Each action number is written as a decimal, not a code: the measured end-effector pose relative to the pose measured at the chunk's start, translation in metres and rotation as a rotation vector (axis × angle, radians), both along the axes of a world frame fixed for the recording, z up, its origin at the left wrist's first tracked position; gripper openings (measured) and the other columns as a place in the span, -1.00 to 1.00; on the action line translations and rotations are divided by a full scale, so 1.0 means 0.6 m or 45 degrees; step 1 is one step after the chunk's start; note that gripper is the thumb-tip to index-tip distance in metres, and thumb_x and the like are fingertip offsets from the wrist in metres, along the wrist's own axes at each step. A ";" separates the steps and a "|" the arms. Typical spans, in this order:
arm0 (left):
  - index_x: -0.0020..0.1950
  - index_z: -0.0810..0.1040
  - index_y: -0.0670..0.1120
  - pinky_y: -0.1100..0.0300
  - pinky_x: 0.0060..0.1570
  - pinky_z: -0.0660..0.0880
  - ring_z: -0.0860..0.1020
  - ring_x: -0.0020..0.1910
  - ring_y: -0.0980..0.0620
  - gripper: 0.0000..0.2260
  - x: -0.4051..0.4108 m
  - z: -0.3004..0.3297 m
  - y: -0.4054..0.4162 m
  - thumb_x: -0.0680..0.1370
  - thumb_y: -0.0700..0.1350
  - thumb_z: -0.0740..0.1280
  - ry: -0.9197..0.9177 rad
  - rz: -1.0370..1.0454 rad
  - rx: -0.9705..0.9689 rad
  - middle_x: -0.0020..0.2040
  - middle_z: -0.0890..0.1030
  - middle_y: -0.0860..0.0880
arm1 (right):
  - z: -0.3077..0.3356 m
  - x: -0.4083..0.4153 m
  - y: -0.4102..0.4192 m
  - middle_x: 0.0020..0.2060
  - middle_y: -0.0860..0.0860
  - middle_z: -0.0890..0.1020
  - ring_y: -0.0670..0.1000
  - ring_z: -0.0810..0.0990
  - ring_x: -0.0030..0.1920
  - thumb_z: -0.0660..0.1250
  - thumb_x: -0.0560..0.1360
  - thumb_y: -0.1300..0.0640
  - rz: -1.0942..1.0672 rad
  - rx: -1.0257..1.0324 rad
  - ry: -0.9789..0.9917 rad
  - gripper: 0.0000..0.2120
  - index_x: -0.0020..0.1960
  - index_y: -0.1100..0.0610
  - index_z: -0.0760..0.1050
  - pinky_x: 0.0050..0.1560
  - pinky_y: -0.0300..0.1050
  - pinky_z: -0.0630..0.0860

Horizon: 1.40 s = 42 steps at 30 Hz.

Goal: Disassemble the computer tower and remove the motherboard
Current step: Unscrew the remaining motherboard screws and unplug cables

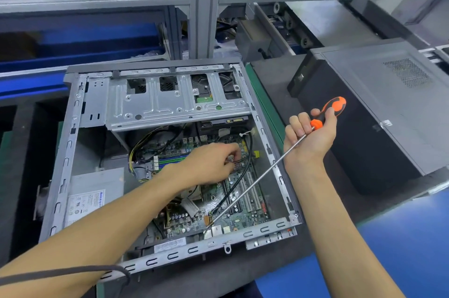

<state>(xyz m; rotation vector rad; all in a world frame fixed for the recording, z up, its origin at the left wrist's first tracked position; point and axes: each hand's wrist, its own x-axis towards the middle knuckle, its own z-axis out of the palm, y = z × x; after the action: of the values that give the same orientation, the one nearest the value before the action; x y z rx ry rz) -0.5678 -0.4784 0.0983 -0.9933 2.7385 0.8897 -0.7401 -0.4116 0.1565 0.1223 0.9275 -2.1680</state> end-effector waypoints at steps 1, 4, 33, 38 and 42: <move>0.23 0.47 0.08 0.13 -0.13 0.50 0.52 -0.20 0.11 -0.80 -0.003 0.000 0.002 0.63 0.04 0.22 -0.012 -0.024 0.037 0.04 0.58 0.00 | 0.000 0.000 0.000 -0.47 -0.07 0.17 -0.09 0.11 -0.52 0.18 0.66 -0.09 -0.003 -0.002 -0.015 -0.65 -0.24 0.04 0.38 -0.62 -0.25 0.05; 0.37 0.49 0.01 -0.11 0.35 0.33 0.43 0.27 -0.20 -0.55 -0.012 0.007 0.019 0.65 0.22 0.06 -0.249 -0.142 0.120 0.29 0.46 -0.22 | -0.003 0.000 0.000 -0.47 -0.07 0.18 -0.10 0.12 -0.52 0.18 0.66 -0.09 -0.018 -0.006 -0.028 -0.65 -0.24 0.05 0.38 -0.62 -0.25 0.06; 0.41 0.40 -0.07 -0.12 0.49 -0.06 0.36 0.41 -0.10 -0.33 0.022 -0.028 -0.085 0.50 0.38 0.22 -0.694 0.237 -0.102 0.42 0.44 -0.08 | 0.005 0.004 -0.020 -0.48 -0.06 0.17 -0.08 0.10 -0.51 0.16 0.67 -0.10 0.182 0.030 0.141 -0.66 -0.22 0.03 0.38 -0.60 -0.22 0.03; 0.40 0.43 -0.01 -0.15 0.48 -0.15 0.34 0.44 -0.09 -0.39 0.025 -0.039 -0.092 0.52 0.37 0.15 -0.637 0.236 -0.093 0.42 0.45 -0.09 | 0.007 0.006 -0.019 -0.47 -0.06 0.16 -0.07 0.09 -0.50 0.16 0.67 -0.09 0.218 0.055 0.175 -0.66 -0.23 0.03 0.37 -0.60 -0.22 0.04; 0.40 0.45 -0.01 -0.17 0.52 -0.01 0.32 0.45 -0.10 -0.39 0.025 -0.042 -0.102 0.52 0.36 0.15 -0.633 0.269 0.021 0.44 0.43 -0.10 | 0.009 0.008 -0.017 -0.48 -0.06 0.18 -0.07 0.09 -0.50 0.17 0.67 -0.10 0.248 0.070 0.199 -0.65 -0.24 0.02 0.37 -0.58 -0.21 0.02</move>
<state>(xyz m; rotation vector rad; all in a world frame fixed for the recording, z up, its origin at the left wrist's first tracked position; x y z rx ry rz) -0.5528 -0.5394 0.0728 -1.3112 2.2384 0.5844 -0.7353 -0.4219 0.1617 -0.1088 1.0429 -1.9934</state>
